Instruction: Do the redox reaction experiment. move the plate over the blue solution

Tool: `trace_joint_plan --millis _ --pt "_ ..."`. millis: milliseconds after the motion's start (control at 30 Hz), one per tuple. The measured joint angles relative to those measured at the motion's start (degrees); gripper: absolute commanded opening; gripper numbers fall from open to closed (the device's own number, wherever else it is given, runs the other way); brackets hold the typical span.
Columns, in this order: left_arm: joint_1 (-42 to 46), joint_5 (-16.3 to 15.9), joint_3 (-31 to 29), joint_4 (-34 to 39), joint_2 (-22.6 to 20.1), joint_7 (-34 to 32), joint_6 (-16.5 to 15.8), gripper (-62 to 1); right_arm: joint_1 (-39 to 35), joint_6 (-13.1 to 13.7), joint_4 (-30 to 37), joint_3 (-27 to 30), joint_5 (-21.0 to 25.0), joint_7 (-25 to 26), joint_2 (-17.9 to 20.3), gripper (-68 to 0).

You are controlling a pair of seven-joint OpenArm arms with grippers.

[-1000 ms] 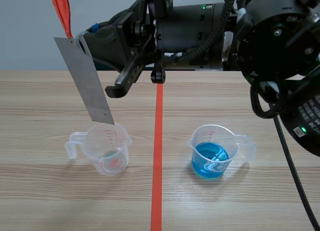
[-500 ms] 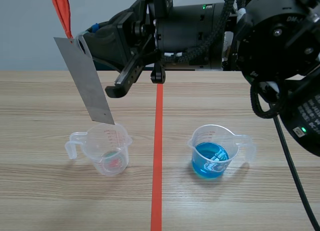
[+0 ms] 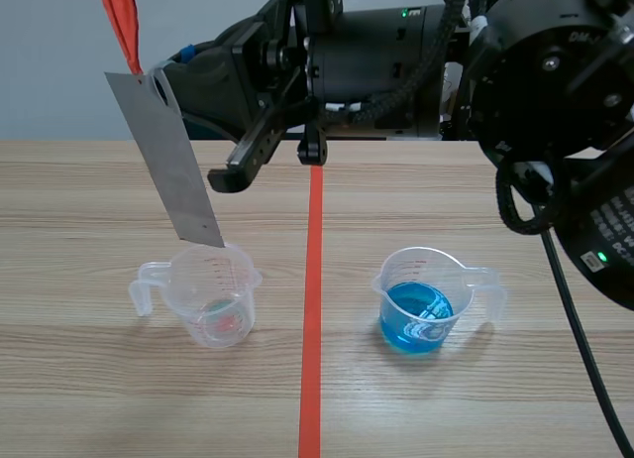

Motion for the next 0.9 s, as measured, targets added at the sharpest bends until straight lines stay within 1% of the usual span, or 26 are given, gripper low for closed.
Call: trace_joint_plan --millis 167,267,300,333,367,400,700,800,900 --pt "0.0 0.0 0.0 0.0 0.0 0.0 0.0 1.4 0.0 0.0 0.0 1.2 0.7 0.0 0.0 -66.9" --pt "0.0 0.0 0.0 0.0 0.0 0.0 0.0 1.4 0.0 0.5 0.0 3.9 3.0 0.0 0.2 -66.9" --pt "0.0 0.0 0.0 0.0 0.0 0.0 0.0 1.4 0.0 0.6 0.0 4.7 3.8 0.0 0.8 -66.9" --pt "0.0 0.0 0.0 0.0 0.0 0.0 0.0 1.4 0.0 1.2 0.0 5.3 4.3 0.0 1.6 -66.9" --pt "0.0 0.0 0.0 0.0 0.0 0.0 0.0 1.4 0.0 2.1 0.0 5.8 5.2 -0.1 2.6 -66.9" --pt "0.0 0.0 0.0 0.0 0.0 0.0 0.0 1.4 0.0 2.1 0.0 6.3 6.4 -0.1 3.8 -66.9" --pt "0.0 0.0 0.0 0.0 0.0 0.0 0.0 1.4 0.0 2.0 0.0 10.3 16.3 -0.1 14.6 -66.9" --pt "0.0 0.0 0.0 0.0 0.0 0.0 0.0 1.4 0.0 1.9 0.0 10.8 19.8 -0.1 18.9 -66.9" --pt "0.0 0.0 0.0 0.0 0.0 0.0 0.0 1.4 0.0 1.9 0.0 10.8 22.3 0.1 23.0 -66.9"
